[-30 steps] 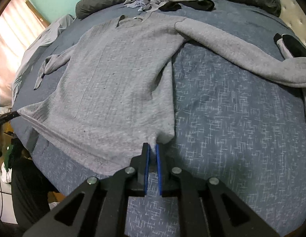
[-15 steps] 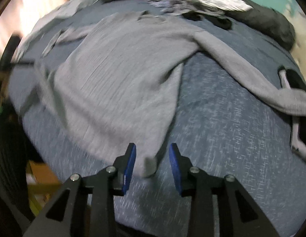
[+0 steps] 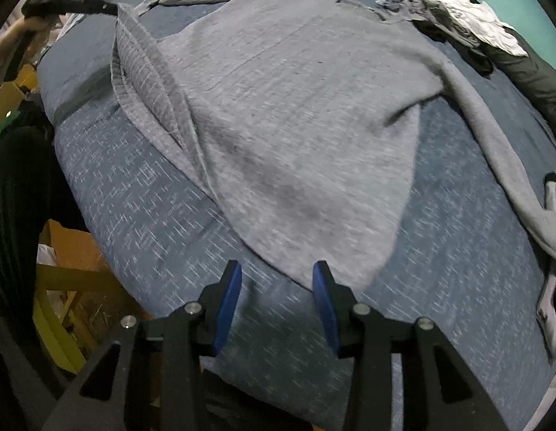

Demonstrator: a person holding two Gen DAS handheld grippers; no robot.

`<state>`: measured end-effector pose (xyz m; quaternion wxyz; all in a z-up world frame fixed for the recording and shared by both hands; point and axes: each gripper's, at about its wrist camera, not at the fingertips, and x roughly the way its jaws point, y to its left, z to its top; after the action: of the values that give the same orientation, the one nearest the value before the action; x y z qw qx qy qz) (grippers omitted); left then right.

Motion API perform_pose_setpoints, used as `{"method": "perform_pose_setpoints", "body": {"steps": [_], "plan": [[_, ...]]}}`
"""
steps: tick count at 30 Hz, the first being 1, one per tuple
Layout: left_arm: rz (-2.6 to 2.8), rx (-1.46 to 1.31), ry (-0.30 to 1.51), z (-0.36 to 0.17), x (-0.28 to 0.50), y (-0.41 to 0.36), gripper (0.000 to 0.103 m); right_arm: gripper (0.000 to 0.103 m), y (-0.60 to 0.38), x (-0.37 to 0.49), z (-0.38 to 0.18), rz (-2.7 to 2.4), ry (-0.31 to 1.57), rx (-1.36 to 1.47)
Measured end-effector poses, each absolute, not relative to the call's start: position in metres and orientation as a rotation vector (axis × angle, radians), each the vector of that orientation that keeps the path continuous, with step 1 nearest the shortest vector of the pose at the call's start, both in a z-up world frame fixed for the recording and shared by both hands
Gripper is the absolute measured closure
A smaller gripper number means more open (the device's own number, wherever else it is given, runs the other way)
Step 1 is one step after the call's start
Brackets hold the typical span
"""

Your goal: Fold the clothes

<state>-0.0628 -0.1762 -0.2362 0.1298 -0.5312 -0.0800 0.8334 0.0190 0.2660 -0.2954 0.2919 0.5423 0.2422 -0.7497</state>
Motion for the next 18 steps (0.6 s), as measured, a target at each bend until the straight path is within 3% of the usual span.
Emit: {"method": "perform_pose_setpoints", "body": {"steps": [10, 13, 18], "plan": [[2.436, -1.516, -0.228, -0.226, -0.06, -0.179, 0.1, 0.062, 0.243, 0.011, -0.322, -2.001, 0.744, 1.478], [2.437, -1.508, -0.219, -0.224, -0.059, -0.179, 0.1, 0.072, 0.25, 0.005, -0.316, -2.058, 0.719, 1.469], [2.445, -1.499, -0.22, -0.221, -0.059, -0.182, 0.1, 0.072, 0.269, -0.001, -0.304, -2.167, 0.67, 1.446]]}}
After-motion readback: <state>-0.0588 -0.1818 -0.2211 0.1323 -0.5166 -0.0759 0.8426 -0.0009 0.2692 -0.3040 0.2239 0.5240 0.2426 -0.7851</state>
